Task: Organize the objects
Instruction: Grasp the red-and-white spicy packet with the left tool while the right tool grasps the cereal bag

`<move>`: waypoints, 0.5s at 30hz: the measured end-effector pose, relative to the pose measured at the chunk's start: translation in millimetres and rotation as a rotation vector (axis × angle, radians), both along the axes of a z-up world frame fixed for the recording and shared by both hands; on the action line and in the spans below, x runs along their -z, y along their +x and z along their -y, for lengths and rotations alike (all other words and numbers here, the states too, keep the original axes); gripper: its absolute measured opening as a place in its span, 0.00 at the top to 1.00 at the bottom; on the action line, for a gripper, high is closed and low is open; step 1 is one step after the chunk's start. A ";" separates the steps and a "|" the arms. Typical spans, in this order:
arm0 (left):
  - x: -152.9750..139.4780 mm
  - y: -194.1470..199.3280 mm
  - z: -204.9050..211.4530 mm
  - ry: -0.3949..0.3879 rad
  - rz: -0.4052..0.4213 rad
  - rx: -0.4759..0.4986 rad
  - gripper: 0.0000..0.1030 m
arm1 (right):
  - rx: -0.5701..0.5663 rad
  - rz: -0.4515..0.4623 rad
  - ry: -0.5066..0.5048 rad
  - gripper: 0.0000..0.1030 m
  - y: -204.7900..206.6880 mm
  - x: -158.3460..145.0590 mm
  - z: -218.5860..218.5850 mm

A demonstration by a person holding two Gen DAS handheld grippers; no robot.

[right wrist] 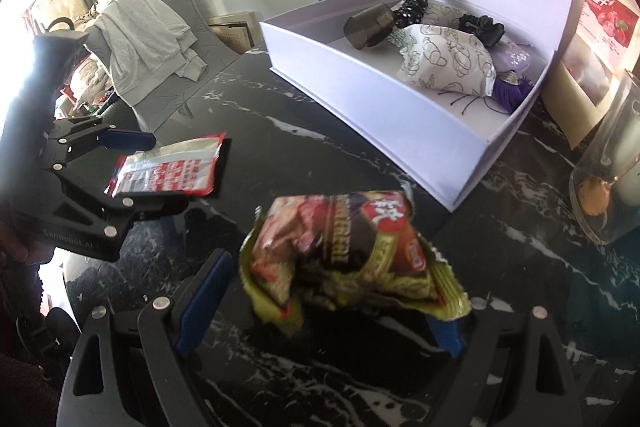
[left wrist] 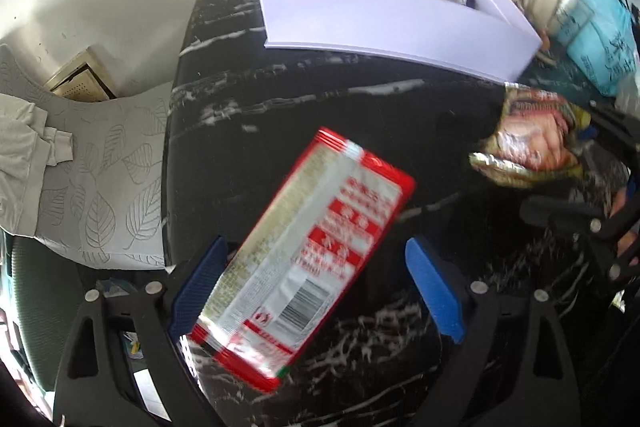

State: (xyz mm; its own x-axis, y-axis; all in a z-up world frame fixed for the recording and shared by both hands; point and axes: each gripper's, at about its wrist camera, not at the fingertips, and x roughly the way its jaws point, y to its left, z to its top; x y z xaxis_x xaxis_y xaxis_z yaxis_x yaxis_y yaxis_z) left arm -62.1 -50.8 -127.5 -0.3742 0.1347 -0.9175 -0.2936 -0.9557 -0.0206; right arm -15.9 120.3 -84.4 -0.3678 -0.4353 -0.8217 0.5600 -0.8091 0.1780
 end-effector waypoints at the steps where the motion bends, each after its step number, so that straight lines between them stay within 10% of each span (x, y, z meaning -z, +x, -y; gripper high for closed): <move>1: -0.3 3.2 0.4 0.005 0.001 0.003 0.11 | -0.003 0.000 -0.003 0.13 0.9 0.0 0.7; 10: -4.5 20.1 2.2 0.032 -0.016 -0.042 0.17 | 0.003 -0.017 -0.019 0.14 4.2 -4.5 2.5; 15: -11.6 25.3 3.4 0.037 -0.027 -0.081 0.42 | 0.021 -0.020 -0.018 0.14 -1.0 -5.2 6.7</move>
